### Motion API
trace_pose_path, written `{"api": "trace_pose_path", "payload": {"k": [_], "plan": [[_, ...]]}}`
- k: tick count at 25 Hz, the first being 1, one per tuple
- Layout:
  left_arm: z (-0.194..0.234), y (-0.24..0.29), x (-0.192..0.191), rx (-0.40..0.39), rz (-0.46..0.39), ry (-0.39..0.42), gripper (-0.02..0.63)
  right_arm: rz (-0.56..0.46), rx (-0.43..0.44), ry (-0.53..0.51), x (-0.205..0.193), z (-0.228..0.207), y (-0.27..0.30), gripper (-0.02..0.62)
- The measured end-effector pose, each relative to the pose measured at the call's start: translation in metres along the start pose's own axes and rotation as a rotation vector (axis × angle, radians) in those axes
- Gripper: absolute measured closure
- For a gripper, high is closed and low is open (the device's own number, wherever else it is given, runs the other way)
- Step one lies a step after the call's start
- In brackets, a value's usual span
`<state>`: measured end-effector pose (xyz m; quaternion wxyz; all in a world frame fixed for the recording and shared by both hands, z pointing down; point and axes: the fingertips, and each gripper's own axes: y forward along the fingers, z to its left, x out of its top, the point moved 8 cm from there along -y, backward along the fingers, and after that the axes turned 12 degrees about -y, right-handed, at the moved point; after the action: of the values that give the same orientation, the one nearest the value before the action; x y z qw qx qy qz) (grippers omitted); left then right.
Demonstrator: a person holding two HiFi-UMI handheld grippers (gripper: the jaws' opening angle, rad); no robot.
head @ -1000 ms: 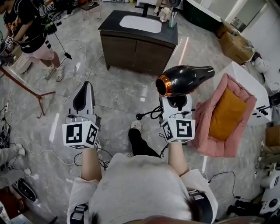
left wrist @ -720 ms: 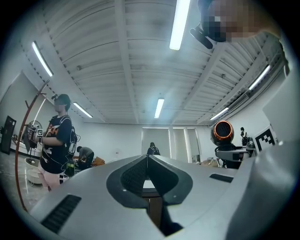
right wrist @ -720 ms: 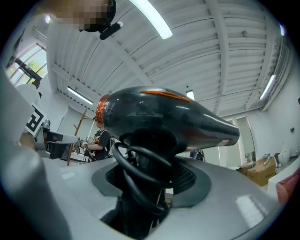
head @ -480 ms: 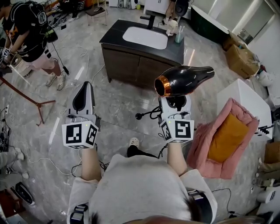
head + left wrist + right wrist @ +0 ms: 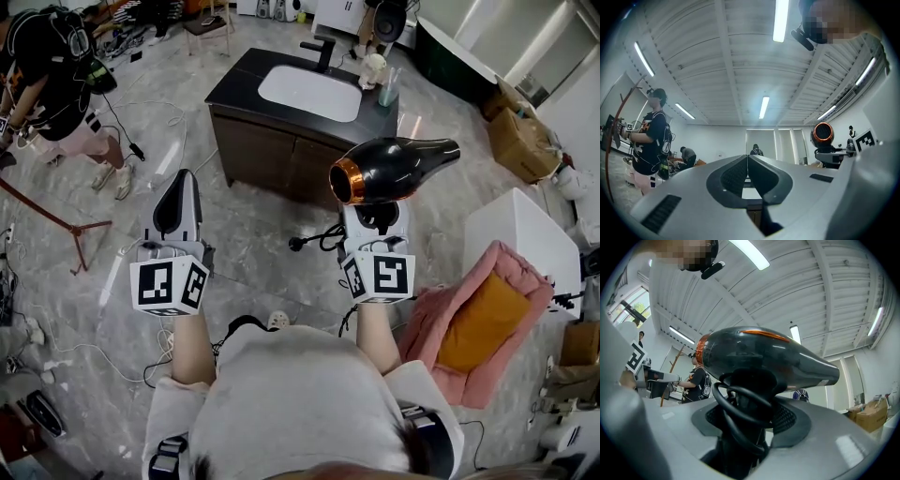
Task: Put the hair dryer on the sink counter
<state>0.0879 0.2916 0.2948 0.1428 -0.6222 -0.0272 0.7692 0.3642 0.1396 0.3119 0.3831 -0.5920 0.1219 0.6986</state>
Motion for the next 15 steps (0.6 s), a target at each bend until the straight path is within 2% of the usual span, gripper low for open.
{"api": "trace_pose_path", "payload": {"k": [8, 15], "plan": [[0.014, 0.038, -0.005, 0.012, 0.018, 0.009, 0.597, 0.023, 0.017, 0.024, -0.021, -0.004, 0.036, 0.345], [0.044, 0.089, -0.016, -0.02, 0.032, 0.0, 0.597, 0.038, -0.011, 0.027, -0.042, -0.001, 0.083, 0.345]]}}
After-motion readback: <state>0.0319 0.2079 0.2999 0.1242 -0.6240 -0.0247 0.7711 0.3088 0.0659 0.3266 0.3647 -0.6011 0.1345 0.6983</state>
